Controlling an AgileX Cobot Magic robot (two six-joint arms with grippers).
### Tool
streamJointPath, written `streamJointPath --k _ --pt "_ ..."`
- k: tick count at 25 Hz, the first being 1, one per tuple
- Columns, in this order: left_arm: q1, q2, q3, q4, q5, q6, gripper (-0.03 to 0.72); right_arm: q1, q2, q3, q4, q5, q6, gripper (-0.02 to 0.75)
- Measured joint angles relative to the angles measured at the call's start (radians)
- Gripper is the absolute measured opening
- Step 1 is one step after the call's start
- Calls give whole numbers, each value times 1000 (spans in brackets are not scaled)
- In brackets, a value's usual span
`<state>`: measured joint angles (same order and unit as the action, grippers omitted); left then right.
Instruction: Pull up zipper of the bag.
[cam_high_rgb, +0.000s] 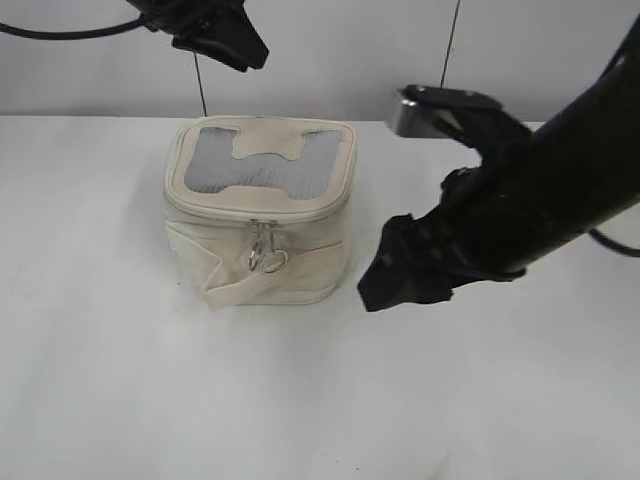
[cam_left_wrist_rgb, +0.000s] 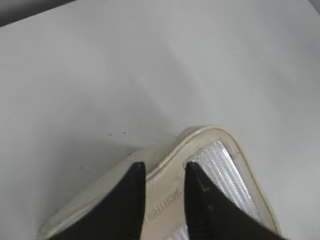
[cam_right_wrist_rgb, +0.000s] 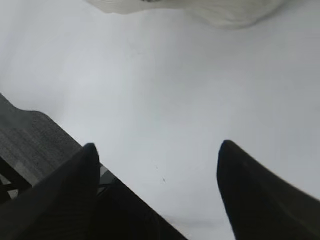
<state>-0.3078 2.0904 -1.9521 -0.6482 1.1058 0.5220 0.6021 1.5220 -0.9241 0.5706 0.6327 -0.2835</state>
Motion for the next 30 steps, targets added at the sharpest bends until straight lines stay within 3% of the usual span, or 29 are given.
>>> streamJointPath --k 4,9,12,16,20,24,30 --pt "-4 -199 214 24 -66 -18 210 0 -164 -1 -238 131 248 568" --pt "-6 -635 672 85 -254 -68 211 0 -431 21 -423 291 362 568" --pt "-6 -942 921 221 -319 -173 211 0 -628 98 -481 352 387 568" --pt "-6 -1382 1148 447 -266 -375 211 0 -913 234 -571 415 403 568" --pt "-6 -1731 1279 600 -103 -464 226 0 -1184 368 -590 431 405 591" --pt "-6 -2016 1348 648 33 -474 330 0 -1390 418 -609 425 405 631" --pt "-6 -2068 1381 641 38 -477 370 0 -1500 421 -638 420 404 626"
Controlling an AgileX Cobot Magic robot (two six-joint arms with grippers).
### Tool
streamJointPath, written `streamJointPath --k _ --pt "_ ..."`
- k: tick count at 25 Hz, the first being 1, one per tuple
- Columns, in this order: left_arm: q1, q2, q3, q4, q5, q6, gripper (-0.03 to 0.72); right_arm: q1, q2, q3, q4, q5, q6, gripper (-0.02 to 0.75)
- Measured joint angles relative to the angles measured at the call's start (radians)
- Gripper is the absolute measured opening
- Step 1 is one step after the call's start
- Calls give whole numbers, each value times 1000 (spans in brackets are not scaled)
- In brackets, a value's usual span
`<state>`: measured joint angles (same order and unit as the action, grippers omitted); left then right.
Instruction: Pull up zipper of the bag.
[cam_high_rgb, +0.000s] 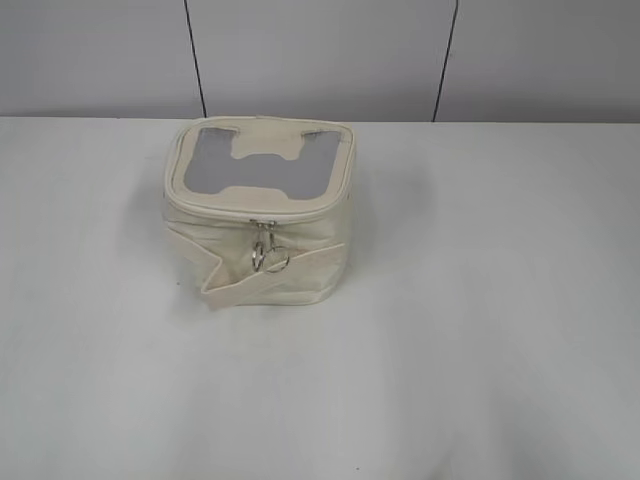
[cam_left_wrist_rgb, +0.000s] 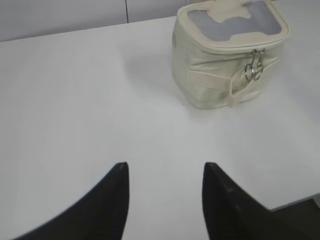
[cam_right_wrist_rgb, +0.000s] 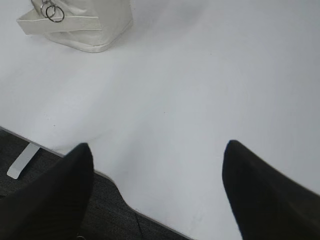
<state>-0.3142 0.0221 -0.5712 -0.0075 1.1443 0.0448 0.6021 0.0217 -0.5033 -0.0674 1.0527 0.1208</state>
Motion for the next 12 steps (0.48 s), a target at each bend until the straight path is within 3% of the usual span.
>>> streamJointPath --k 12 --pt "0 2 32 -61 -86 0 371 0 0 4 5 -1 0 577"
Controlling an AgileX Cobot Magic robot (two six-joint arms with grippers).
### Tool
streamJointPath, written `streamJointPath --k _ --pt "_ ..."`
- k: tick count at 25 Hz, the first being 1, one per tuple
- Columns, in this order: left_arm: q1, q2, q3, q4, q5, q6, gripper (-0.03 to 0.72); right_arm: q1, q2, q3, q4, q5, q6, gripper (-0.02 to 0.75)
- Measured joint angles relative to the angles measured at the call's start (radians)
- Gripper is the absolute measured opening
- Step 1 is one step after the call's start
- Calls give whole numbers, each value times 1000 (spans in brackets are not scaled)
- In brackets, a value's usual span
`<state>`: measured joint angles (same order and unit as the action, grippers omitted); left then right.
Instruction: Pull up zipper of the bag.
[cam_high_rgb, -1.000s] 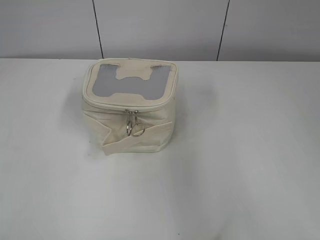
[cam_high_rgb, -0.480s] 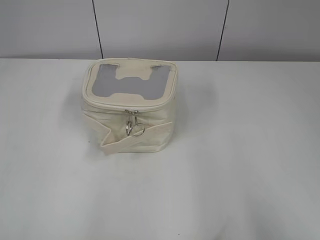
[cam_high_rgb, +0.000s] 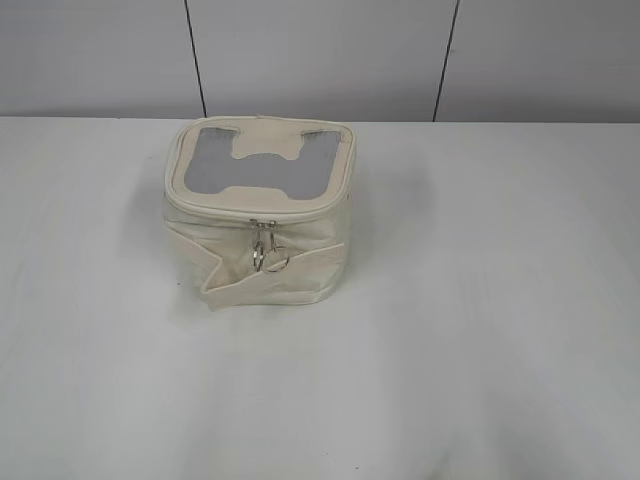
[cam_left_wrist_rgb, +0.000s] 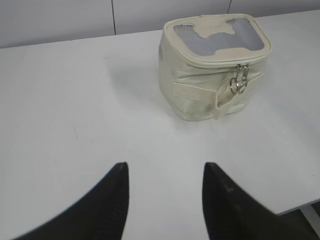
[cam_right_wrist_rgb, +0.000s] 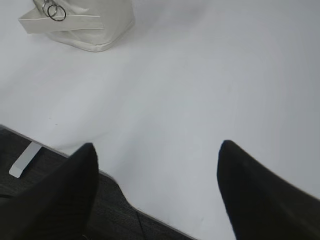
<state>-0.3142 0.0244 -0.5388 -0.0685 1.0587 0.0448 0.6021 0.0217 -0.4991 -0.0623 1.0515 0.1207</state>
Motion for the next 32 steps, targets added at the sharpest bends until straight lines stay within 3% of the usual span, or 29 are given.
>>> streamJointPath --k 6,8,13,18,32 --pt "6 0 0 0 -1 0 369 -23 0 0 4 0 0 575" --pt "35 0 0 0 -1 0 363 -93 0 0 5 0 0 573" --pt "193 -1 0 0 -3 0 328 -379 0 0 5 0 0 570" --pt "223 -31 0 -1 -8 -1 277 -545 -28 0 5 -3 0 570" --pt "223 -31 0 -2 -8 -1 257 -568 -28 0 3 -3 0 569"
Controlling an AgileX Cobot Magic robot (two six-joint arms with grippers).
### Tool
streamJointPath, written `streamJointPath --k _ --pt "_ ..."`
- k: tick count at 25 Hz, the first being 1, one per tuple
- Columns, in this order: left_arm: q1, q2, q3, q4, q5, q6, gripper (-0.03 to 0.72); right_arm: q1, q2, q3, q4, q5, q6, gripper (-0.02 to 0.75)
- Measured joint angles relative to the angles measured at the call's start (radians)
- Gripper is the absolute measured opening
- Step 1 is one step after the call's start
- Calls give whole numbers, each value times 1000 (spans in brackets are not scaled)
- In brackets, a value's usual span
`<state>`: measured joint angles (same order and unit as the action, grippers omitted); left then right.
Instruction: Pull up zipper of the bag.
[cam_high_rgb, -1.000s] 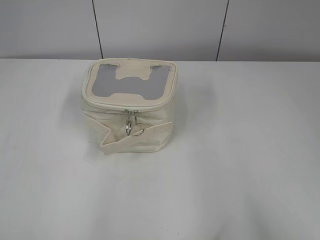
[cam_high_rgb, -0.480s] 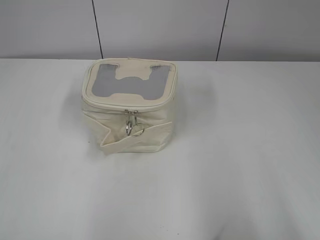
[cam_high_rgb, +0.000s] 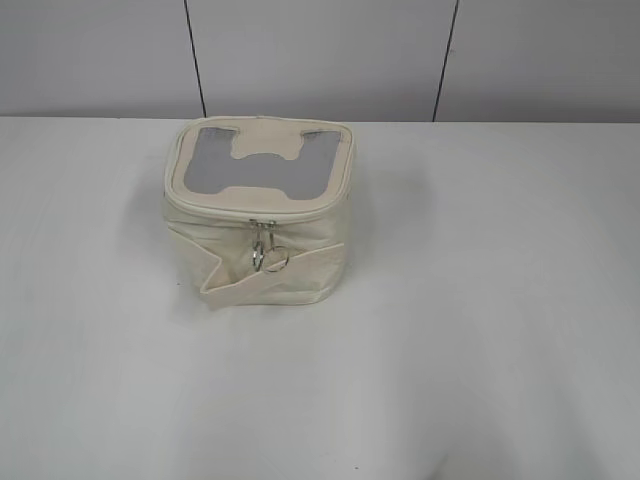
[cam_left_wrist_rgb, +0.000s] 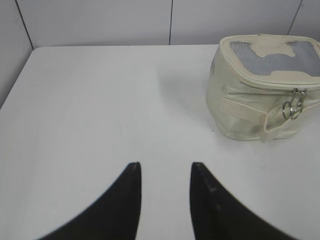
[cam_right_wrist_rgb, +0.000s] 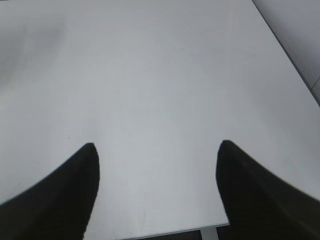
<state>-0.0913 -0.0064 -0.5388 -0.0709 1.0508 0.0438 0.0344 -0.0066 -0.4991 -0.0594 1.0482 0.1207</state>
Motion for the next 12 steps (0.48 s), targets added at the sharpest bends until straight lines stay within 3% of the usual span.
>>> streamJointPath --k 7,12 --pt "5 0 0 0 0 0 248 0 0 0 0 0 0 569" --pt "49 0 0 0 0 0 248 0 0 0 0 0 0 569"
